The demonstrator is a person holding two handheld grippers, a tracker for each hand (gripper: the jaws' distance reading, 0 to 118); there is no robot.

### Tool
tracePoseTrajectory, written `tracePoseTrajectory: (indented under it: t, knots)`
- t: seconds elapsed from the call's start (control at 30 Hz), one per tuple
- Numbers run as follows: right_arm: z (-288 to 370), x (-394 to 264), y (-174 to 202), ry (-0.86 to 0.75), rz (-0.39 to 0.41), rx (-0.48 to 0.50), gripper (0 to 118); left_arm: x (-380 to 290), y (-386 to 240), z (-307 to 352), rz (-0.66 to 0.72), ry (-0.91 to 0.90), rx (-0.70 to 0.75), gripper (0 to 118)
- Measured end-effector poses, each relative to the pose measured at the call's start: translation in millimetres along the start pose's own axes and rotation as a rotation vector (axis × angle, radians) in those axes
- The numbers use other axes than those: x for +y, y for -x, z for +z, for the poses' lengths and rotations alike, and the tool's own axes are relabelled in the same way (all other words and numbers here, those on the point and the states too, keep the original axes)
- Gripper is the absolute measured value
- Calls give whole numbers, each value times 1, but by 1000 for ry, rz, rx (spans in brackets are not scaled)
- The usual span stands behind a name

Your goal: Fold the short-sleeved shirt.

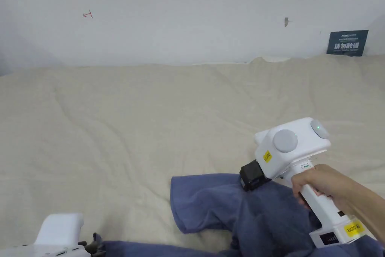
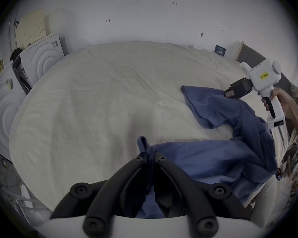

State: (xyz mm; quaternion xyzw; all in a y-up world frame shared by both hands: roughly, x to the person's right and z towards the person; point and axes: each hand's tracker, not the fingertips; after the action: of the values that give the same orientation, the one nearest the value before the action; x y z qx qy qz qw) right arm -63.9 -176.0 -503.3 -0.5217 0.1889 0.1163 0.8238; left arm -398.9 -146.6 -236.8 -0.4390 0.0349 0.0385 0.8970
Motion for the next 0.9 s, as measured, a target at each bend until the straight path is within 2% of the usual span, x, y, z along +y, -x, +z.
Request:
tracePoseTrajectory:
  t: [0.03,0.1,0.17,0.2,0.27,0.3,0.33,0.4,0.47,0.57,0.63,0.73,0.8,0.9]
  knots:
    - [-5,0,-1,13,-7,33,93,0,0,-2,-4,12,2,7]
    - [-5,-1,5,29,18,12,91,0,-2,-2,-14,16,-3,7]
    - [3,0,10,35,58,-1,75,2,-3,-3,-14,18,0,7]
    - [7,2,13,45,63,-5,63,2,-4,-2,-15,14,1,7]
    - [10,7,16,45,79,-36,16,4,-5,-2,-15,5,4,7]
    - [11,7,18,45,99,-38,4,4,-5,-2,-15,0,0,7]
    - [6,5,18,56,112,-74,4,4,-5,-1,-12,2,-5,7]
    - [3,6,15,54,102,-57,3,4,-7,1,-19,-3,-14,7]
    - [8,8,9,55,57,-46,3,5,-6,6,-14,-1,-16,7]
    - [34,9,7,35,56,-41,3,8,-5,15,-21,-20,6,7]
    - [60,9,2,-10,70,-35,3,10,-2,22,-20,-31,19,7]
    - [100,8,-6,-67,18,15,2,16,3,36,10,-73,6,7]
    - [140,2,-9,-128,2,-21,2,24,6,42,7,-92,21,7]
    - [192,-1,-30,-208,-63,-17,2,42,11,54,33,-135,43,7]
